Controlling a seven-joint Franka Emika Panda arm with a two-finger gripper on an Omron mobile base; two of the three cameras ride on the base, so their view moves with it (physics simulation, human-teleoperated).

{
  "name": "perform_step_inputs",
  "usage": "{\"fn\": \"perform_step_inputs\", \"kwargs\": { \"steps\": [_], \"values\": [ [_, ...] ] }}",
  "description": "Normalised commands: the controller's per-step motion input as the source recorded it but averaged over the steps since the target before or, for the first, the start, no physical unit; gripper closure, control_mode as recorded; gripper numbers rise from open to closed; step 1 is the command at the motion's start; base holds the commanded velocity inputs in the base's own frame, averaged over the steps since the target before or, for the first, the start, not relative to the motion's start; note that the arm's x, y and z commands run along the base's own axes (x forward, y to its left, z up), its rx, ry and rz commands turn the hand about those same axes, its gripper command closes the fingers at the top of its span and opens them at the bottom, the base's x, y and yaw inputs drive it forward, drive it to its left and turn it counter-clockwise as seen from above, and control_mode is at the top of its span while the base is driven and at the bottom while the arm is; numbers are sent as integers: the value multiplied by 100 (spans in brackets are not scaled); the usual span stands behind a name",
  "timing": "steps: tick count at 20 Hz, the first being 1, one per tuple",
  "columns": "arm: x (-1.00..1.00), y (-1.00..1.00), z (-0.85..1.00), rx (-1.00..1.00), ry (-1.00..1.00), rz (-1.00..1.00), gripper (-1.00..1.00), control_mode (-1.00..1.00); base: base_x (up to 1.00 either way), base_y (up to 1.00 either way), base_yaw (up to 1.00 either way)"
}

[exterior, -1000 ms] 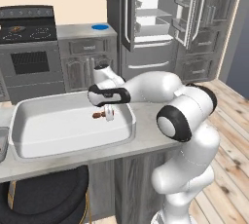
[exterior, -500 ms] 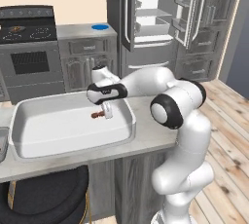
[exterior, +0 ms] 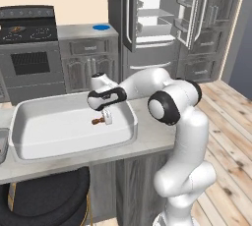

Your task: Place the cold items (banana and cucumber) from the fridge in one tupperware on the dining counter. Place the warm items (hot dog and kebab skewer) in the stove area in another tupperware.

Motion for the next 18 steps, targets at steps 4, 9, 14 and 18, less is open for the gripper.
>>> {"fn": "perform_step_inputs", "kwargs": {
  "steps": [4,9,14,18],
  "values": [
    [0,0,-15,0,4,0,100,-100,0,0,0],
    [4,0,-16,0,1,0,100,-100,0,0,0],
    [6,0,-8,0,1,0,-100,-100,0,0,0],
    [5,0,0,0,0,0,-100,-100,0,0,0]
  ]
}}
